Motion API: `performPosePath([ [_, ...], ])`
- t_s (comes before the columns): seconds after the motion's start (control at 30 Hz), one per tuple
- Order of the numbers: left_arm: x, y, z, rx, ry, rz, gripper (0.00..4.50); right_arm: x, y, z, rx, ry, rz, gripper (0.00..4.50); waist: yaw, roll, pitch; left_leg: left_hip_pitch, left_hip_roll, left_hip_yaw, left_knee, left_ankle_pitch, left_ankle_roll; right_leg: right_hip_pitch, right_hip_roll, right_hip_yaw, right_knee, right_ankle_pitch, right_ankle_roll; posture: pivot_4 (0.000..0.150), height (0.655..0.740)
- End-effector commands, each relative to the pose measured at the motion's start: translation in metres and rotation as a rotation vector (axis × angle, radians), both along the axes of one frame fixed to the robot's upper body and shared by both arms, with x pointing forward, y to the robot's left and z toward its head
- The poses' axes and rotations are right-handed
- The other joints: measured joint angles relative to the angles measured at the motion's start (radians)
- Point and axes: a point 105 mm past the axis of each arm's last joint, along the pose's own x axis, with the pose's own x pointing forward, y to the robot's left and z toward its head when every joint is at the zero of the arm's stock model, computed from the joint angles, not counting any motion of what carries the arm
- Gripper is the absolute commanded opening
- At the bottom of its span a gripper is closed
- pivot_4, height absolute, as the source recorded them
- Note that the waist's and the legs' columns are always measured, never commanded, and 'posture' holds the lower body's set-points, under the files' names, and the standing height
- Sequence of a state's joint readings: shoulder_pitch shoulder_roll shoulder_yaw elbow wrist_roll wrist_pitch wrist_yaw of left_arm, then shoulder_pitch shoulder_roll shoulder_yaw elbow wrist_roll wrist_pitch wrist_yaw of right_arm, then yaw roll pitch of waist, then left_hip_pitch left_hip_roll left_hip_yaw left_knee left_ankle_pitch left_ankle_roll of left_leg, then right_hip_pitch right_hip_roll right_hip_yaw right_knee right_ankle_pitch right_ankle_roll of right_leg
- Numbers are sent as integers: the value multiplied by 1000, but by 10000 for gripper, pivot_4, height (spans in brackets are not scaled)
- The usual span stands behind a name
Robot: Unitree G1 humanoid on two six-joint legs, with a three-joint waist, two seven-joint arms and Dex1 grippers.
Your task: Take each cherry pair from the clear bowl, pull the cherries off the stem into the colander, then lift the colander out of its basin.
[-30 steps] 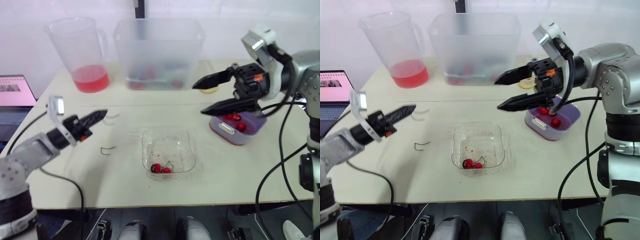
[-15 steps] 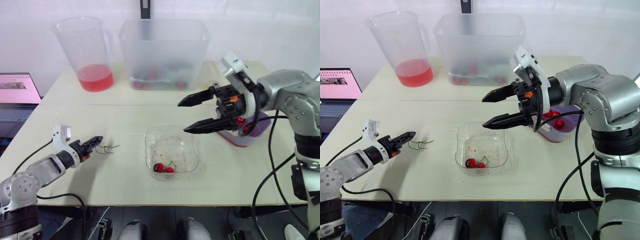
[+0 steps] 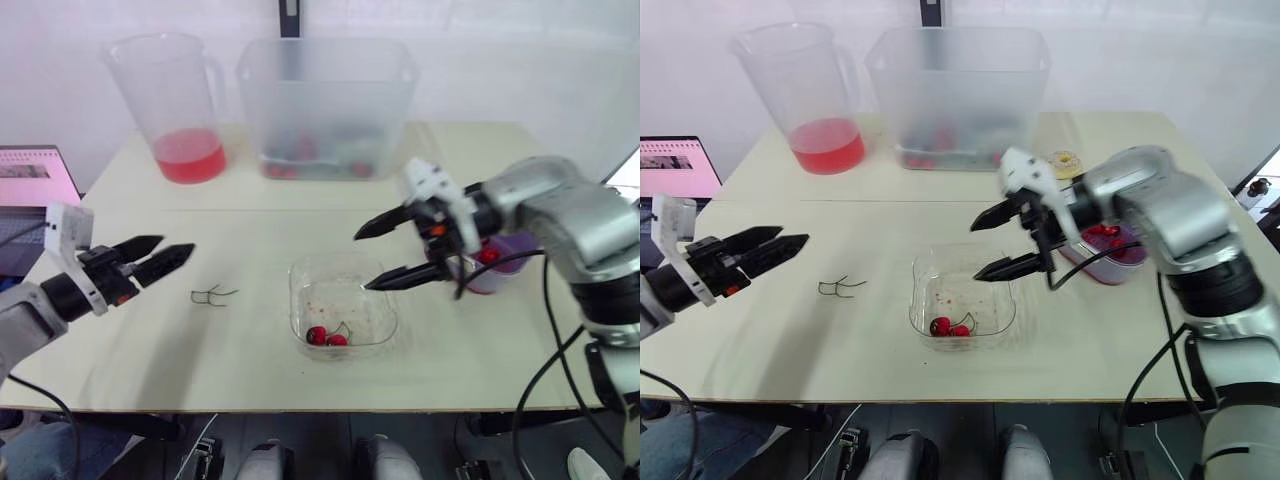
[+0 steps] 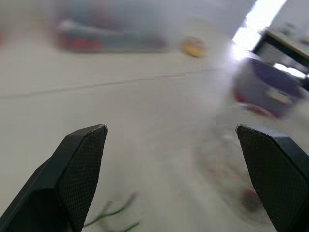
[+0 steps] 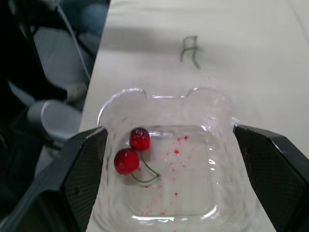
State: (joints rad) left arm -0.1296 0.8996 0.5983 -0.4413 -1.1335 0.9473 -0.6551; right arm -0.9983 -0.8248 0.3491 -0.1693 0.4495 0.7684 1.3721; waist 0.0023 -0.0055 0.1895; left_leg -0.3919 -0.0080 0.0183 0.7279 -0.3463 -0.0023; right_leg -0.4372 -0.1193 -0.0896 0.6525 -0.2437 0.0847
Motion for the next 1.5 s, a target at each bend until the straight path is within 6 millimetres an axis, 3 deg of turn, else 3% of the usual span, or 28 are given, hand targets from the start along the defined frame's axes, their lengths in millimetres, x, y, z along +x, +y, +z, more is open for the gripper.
performPosePath([
  [0.03, -10, -14, 8, 55, -65, -117, 44808, 1, 10, -10, -93, -68, 38, 45000, -1, 0, 0, 0, 0, 0, 0, 0, 0, 0, 0, 0, 0, 0, 0, 1500, 6863],
  [0.17, -25, -30, 6, 78, -34, -266, 44808, 18, 22, -45, -260, -149, 92, 45000, -11, 0, 0, 0, 0, 0, 0, 0, 0, 0, 1, -1, 0, 0, 0, 1500, 6863],
  [0.37, -37, -33, -9, 158, 23, -299, 44808, 17, 35, -58, -337, -203, 250, 45000, -17, 0, 0, 0, 0, 1, -2, 0, 0, -2, 1, 0, -1, 0, 0, 1500, 6863],
  [0.67, -44, -35, -11, 163, 31, -297, 44808, 13, 44, -83, -413, -236, 396, 45000, -16, 0, 0, 0, 1, 1, -2, 0, 0, -2, 1, 0, -1, 0, 0, 1500, 6863],
  [0.93, -49, -37, -13, 132, 59, -291, 44808, 33, 49, -83, -394, -312, 335, 45000, -16, 0, 0, 0, 1, 1, -2, 0, 0, -1, 1, 0, -1, 0, 0, 1500, 6863],
  [1.1, -44, -37, -14, 133, 59, -286, 44808, 48, 46, -67, -379, -367, 257, 45000, -17, 0, 0, 0, 1, 1, -2, 0, 0, -2, 1, 0, -1, 0, 0, 1500, 6863],
  [1.27, -41, -37, -16, 146, 64, -300, 44808, 45, 36, -45, -345, -333, 221, 45000, -17, 0, 0, 0, 0, 1, -2, 0, 0, -2, 1, 0, -1, 0, 0, 1500, 6863],
  [1.5, -36, -39, -17, 158, 66, -325, 44808, 34, 43, -69, -321, -295, 263, 45000, -18, 0, 0, 0, 1, 1, -3, 0, 0, -2, 1, 0, -1, 0, 0, 1500, 6863],
])
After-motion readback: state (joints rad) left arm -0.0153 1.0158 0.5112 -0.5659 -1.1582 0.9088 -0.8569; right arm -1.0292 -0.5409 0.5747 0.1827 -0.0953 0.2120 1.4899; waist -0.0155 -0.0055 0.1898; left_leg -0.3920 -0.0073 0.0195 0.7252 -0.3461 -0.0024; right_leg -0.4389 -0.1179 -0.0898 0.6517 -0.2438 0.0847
